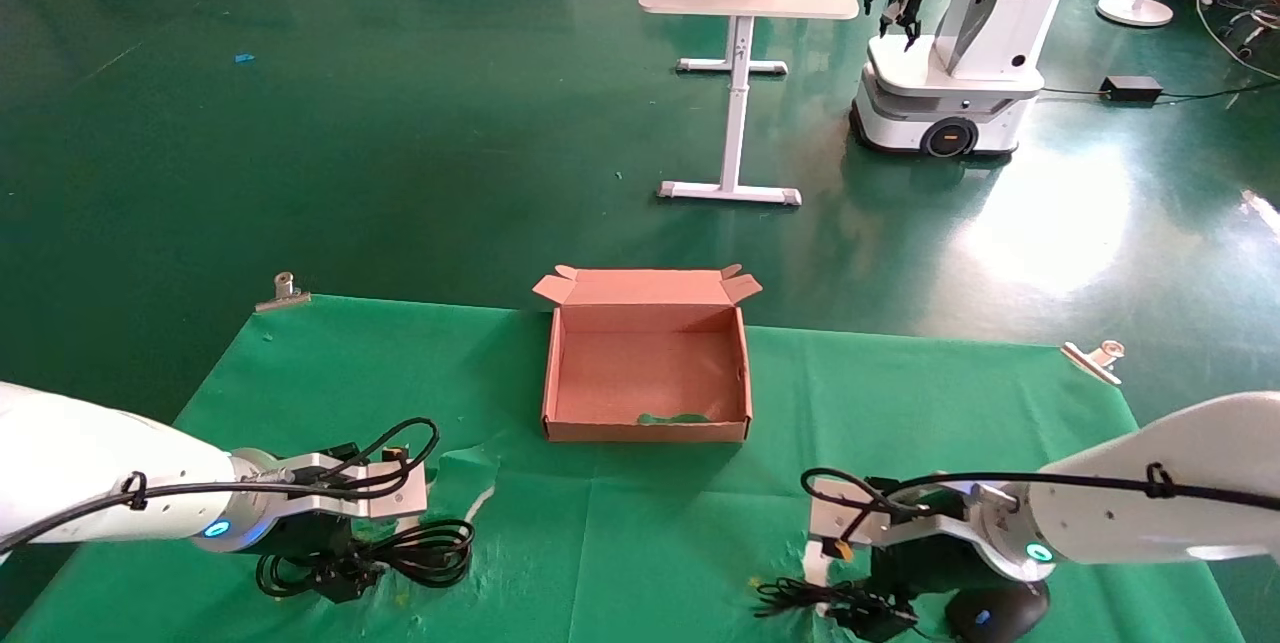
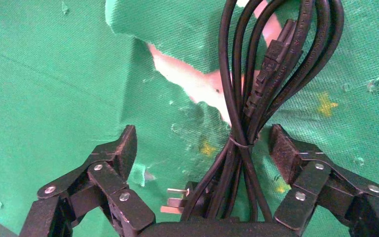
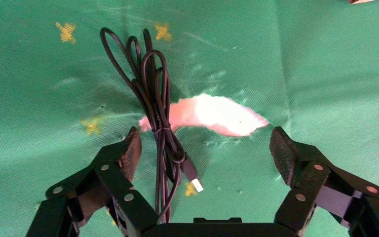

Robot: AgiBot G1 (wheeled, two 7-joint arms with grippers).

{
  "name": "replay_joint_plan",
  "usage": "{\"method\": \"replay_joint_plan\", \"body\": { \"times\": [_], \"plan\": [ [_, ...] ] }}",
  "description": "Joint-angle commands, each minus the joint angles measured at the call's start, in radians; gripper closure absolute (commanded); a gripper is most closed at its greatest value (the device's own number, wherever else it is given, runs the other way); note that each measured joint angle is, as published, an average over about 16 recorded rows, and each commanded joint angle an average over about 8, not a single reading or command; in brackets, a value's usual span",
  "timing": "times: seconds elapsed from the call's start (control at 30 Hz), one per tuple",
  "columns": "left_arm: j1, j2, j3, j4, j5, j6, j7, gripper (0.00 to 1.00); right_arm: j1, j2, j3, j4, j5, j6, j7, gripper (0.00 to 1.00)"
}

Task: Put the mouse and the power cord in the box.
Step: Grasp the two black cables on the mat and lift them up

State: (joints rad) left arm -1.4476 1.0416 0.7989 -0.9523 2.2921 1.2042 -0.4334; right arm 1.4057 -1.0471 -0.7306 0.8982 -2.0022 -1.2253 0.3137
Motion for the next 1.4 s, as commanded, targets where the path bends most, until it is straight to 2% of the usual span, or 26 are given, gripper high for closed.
{"method": "replay_joint_plan", "body": {
  "times": [0.03,1.4],
  "plan": [
    [0.0,0.0,0.0,0.0,0.0,0.0,0.0,1.0,-0.001,0.002,0.001,0.005,0.002,-0.001,0.0,1.0],
    [0.0,0.0,0.0,-0.001,0.0,0.001,0.0,1.0,-0.006,0.01,0.004,0.022,0.009,-0.005,-0.002,1.0]
  ]
}}
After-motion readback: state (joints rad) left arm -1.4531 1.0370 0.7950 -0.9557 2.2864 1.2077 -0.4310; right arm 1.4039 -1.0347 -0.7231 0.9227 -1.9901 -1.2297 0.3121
